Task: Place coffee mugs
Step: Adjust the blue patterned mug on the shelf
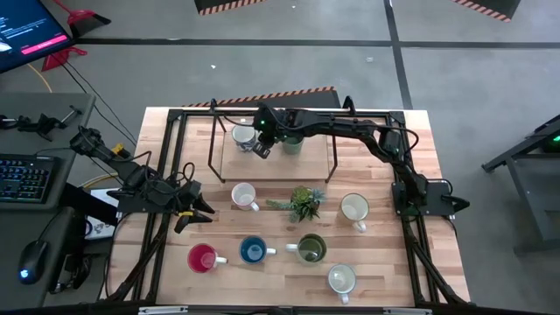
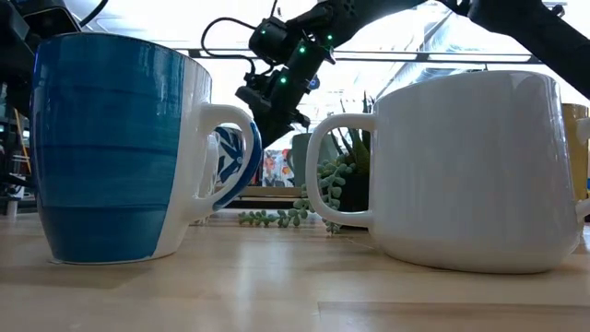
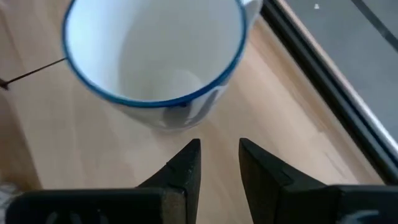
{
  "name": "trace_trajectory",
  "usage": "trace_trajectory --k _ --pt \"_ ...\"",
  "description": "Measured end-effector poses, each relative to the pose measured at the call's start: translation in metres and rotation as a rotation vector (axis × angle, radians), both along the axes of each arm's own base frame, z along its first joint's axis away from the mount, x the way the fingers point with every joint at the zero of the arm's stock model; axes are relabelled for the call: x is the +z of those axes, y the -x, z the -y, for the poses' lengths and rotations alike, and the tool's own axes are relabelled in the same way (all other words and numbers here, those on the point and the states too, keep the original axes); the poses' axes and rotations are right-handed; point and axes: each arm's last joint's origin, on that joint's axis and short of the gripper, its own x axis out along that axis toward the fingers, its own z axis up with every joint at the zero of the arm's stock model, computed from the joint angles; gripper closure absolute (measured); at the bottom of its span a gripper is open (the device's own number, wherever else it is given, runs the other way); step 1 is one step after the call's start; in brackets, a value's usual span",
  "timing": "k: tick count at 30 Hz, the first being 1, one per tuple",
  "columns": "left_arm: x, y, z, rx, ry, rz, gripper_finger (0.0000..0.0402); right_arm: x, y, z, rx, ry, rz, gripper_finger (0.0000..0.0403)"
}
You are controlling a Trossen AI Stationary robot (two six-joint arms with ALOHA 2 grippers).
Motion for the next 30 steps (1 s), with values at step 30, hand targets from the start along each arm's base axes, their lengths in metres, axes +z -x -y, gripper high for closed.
trace_trajectory --k 30 --pt "0.0 0.0 0.0 0.0 0.0 0.0 0.0243 0.0082 -0.0092 0.0014 0.04 -0.004 0.134 0.0373"
